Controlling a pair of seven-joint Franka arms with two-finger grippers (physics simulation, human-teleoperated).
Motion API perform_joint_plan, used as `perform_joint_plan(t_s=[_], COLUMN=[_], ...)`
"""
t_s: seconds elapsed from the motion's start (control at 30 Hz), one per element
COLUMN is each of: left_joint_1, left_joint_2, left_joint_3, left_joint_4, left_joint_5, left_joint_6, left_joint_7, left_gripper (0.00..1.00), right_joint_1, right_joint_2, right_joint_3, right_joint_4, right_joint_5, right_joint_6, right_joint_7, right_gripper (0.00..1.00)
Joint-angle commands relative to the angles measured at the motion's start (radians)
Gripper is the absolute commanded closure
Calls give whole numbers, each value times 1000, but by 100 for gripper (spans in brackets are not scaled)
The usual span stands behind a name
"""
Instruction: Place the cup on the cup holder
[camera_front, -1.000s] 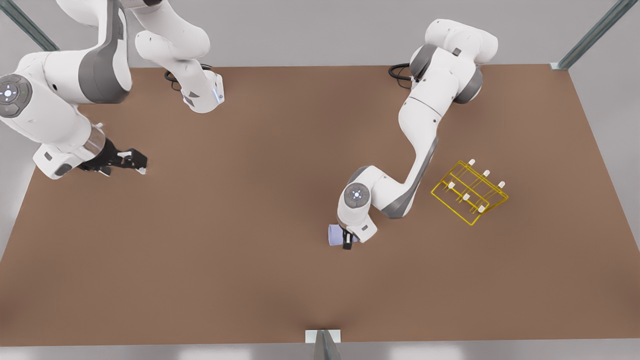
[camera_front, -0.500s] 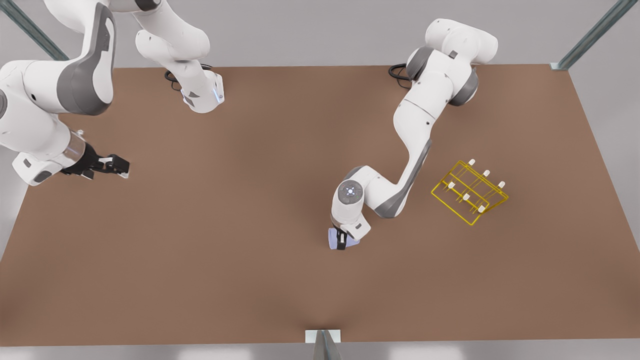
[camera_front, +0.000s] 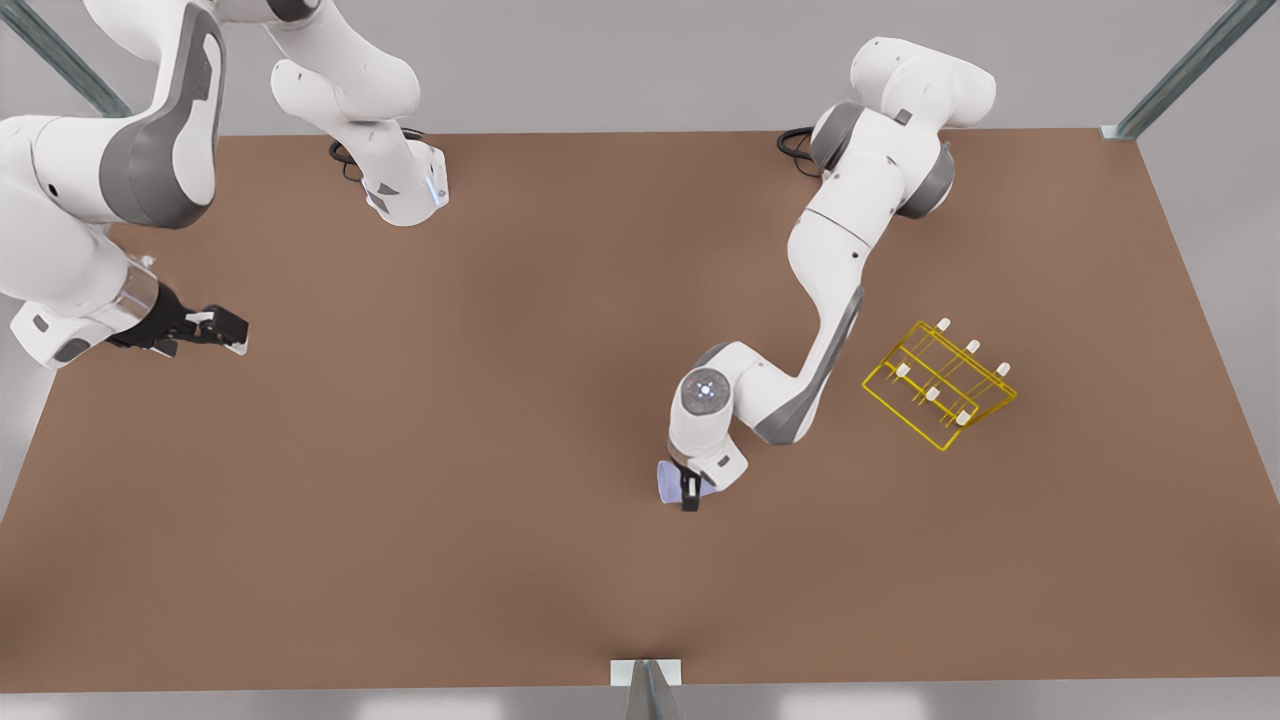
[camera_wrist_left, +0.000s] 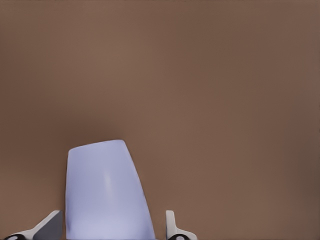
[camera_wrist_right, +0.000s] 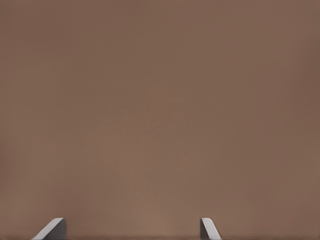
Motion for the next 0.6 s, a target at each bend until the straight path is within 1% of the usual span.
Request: perform_joint_plan(t_s=[0.0, 0.23, 0.37, 0.57], left_joint_1=[0, -20, -23, -14], left_joint_2=[-1, -3, 5, 10], left_joint_3=[3, 6, 4, 4], left_joint_4=[-1, -5, -4, -1], left_joint_5=[-1, 11, 31, 28], left_joint_6=[-6, -18, -36, -38], left_joint_7=[-24, -13, -19, -71], left_gripper=[0, 0, 0, 0], right_joint_1=[1, 12, 21, 21], right_joint_2=[4, 4, 4, 4], right_joint_3=[3, 12, 37, 38], right_joint_4=[1, 5, 5, 6], right_joint_5=[-2, 1, -13, -11], right_joint_6=[12, 5, 5, 0], right_joint_7=[-34, -14, 58, 60], right_gripper=[0, 0, 0, 0])
